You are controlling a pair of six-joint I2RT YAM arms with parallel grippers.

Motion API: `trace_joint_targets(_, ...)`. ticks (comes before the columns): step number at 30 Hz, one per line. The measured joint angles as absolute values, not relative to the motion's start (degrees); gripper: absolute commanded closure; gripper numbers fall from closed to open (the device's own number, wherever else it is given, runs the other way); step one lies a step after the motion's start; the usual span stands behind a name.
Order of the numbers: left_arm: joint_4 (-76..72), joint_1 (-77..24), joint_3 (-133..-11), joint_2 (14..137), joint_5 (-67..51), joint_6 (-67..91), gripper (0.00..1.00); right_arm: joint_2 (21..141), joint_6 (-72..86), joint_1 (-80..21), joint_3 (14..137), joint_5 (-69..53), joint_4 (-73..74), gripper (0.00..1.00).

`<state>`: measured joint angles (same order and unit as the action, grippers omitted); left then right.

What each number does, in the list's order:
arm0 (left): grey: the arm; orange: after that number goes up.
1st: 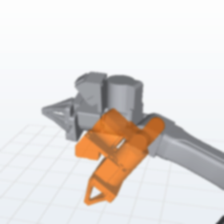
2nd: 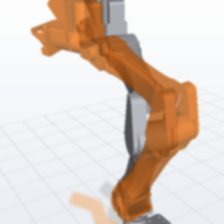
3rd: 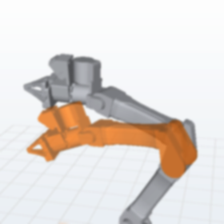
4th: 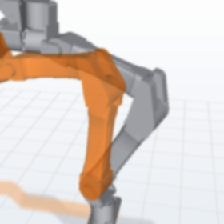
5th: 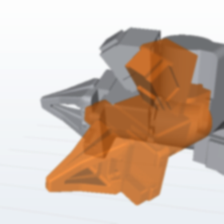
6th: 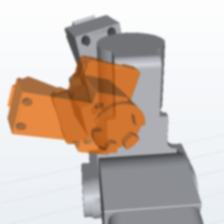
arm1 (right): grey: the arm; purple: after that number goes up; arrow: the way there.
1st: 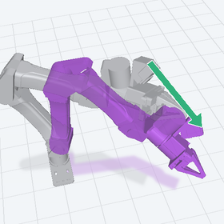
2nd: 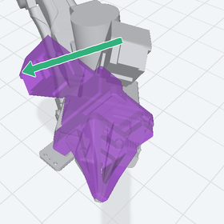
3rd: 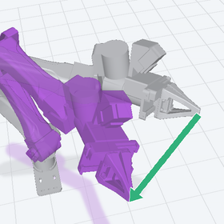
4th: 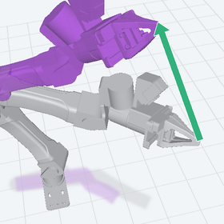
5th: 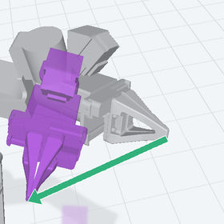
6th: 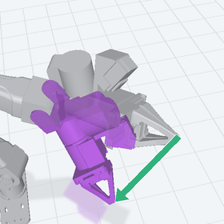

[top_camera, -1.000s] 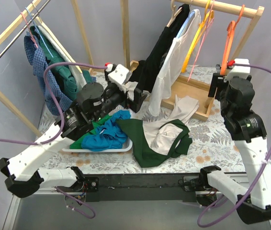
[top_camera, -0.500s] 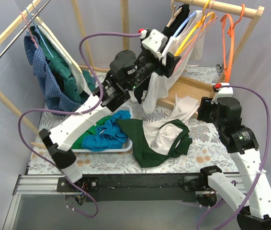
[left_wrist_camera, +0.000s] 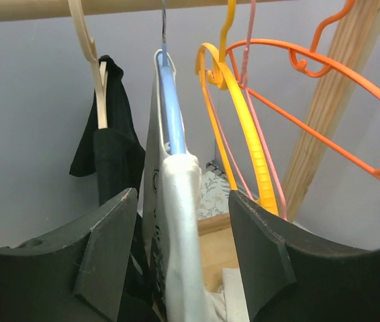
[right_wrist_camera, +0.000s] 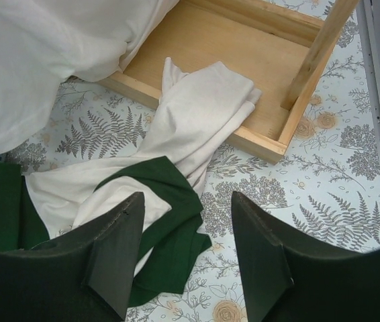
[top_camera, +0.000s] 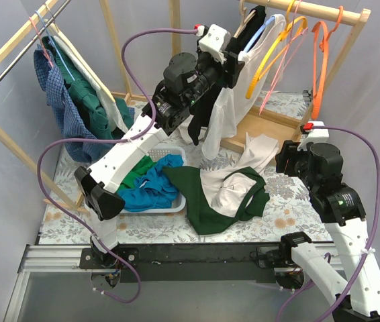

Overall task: Remove the t-shirt from the hanger
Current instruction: Pick up the hanger from the clothesline.

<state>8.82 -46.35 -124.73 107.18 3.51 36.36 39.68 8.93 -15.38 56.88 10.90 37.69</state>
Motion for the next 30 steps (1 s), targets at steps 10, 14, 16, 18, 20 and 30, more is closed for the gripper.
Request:
trace_joint_targets(10,11.4,-44.23,-125.95,107.61,-2.92,37.54,0.47,39.75,8.91,-15.38,56.71,11.0,37.67,0.39)
trace_joint_targets(14,11.57,-44.18,-125.95,107.94,-4.91,37.87,0.48,39.79,8.91,-15.38,56.71,11.27,37.67,0.39)
trace_joint_targets(16,11.57,-44.18,-125.95,108.53,-5.69,38.0,0.5,39.79,8.88,-15.38,56.71,11.42,37.67,0.39)
trace_joint_targets(18,11.62,-44.18,-125.95,109.38,-6.48,38.17,0.52,39.79,8.88,-15.38,56.69,11.66,37.67,0.39)
trace_joint_targets(20,11.7,-44.18,-125.95,110.48,-6.92,38.44,0.55,39.77,8.88,-15.38,56.62,11.84,37.67,0.39)
trace_joint_targets(30,12.21,-44.07,-125.95,113.91,-4.93,40.62,1.0,39.66,8.86,-15.38,56.34,12.51,38.0,0.39)
